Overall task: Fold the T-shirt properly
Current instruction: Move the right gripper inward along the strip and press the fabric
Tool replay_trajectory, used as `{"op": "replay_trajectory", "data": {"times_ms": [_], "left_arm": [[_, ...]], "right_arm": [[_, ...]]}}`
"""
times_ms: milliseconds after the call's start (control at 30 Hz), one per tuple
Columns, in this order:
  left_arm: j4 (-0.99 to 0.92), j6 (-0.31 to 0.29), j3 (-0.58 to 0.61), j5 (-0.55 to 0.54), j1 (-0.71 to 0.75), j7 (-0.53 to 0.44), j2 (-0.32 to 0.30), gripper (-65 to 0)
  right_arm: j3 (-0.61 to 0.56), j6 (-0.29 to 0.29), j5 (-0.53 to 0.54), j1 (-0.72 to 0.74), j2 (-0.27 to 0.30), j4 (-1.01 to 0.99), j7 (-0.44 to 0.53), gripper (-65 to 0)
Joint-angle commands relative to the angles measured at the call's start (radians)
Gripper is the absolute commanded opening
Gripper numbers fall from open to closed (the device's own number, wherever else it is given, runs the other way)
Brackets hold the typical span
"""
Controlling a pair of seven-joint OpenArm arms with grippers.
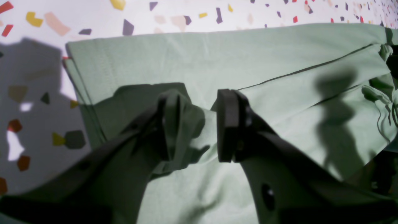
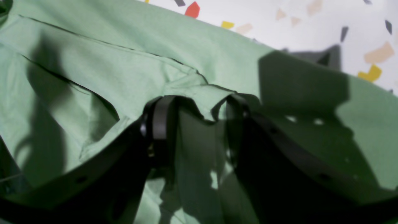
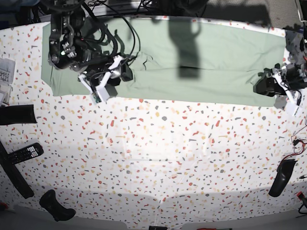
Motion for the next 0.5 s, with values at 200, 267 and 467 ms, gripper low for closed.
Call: {"op": "replay_trajectory", "data": {"times_ms": [200,267,467], "left_arm": [[0.016,-0.001,-0.011,-0.02,-0.01,-0.018,-0.022,-46.2],[0.016,-0.001,-0.011,-0.021,-0.01,-0.018,-0.022,-46.2],[0.016,-0.001,-0.011,0.006,-0.01,-0.019,-0.022,-46.2]], "right_arm": [[-0.016,0.006,0.098,0.005,0.006,0.021,-0.08,-65.0],[-0.016,0.006,0.126,0.002,0.006,0.04,-0.1,-65.0],[-0.016,0.006,0.161,-0.026,0.006,0.151,-0.152,-65.0]]}}
